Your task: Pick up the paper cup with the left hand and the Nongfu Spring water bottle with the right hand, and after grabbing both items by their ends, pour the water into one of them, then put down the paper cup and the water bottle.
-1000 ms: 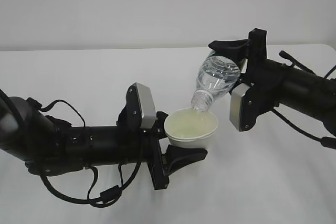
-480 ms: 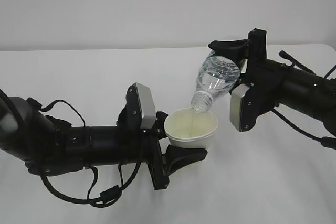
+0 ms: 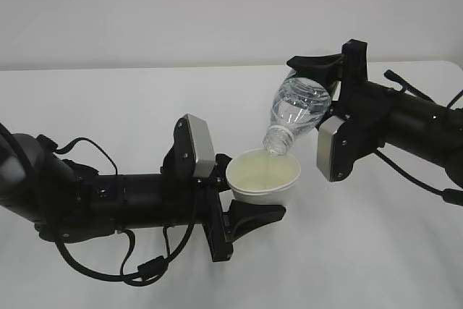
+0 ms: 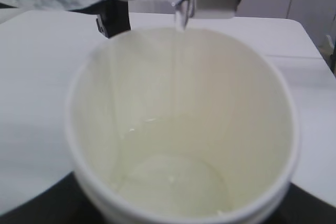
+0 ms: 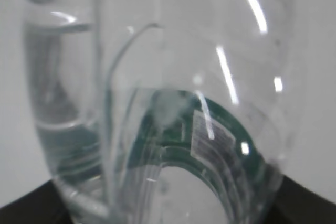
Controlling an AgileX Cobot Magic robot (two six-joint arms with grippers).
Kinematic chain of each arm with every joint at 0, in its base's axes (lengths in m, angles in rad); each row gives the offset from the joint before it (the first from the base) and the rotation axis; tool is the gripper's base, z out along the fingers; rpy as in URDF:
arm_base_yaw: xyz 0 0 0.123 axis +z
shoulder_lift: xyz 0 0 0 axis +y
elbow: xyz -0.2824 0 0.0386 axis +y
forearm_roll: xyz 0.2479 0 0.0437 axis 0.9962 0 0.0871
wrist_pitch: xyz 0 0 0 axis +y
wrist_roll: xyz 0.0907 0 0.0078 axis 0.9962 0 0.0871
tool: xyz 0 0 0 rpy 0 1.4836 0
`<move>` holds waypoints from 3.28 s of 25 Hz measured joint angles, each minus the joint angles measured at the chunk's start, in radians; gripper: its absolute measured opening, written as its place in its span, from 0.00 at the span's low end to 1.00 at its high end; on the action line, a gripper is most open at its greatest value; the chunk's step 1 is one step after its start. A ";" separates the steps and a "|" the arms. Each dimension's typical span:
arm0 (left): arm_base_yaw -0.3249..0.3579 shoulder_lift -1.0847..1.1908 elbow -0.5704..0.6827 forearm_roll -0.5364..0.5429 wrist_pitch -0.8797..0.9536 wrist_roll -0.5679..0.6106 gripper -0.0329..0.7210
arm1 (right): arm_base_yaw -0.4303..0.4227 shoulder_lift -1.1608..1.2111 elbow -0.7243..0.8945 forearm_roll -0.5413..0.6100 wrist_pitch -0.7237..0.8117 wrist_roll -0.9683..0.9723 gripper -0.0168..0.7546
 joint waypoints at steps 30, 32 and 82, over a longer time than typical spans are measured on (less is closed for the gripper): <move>0.000 0.000 0.000 0.000 0.000 -0.002 0.61 | 0.000 0.000 0.000 -0.002 -0.002 -0.002 0.62; 0.000 0.000 0.000 0.000 0.000 -0.002 0.61 | 0.000 0.000 0.000 -0.002 -0.002 -0.002 0.62; 0.000 0.000 0.000 0.000 0.000 -0.005 0.60 | 0.000 0.000 0.000 -0.013 -0.005 -0.025 0.62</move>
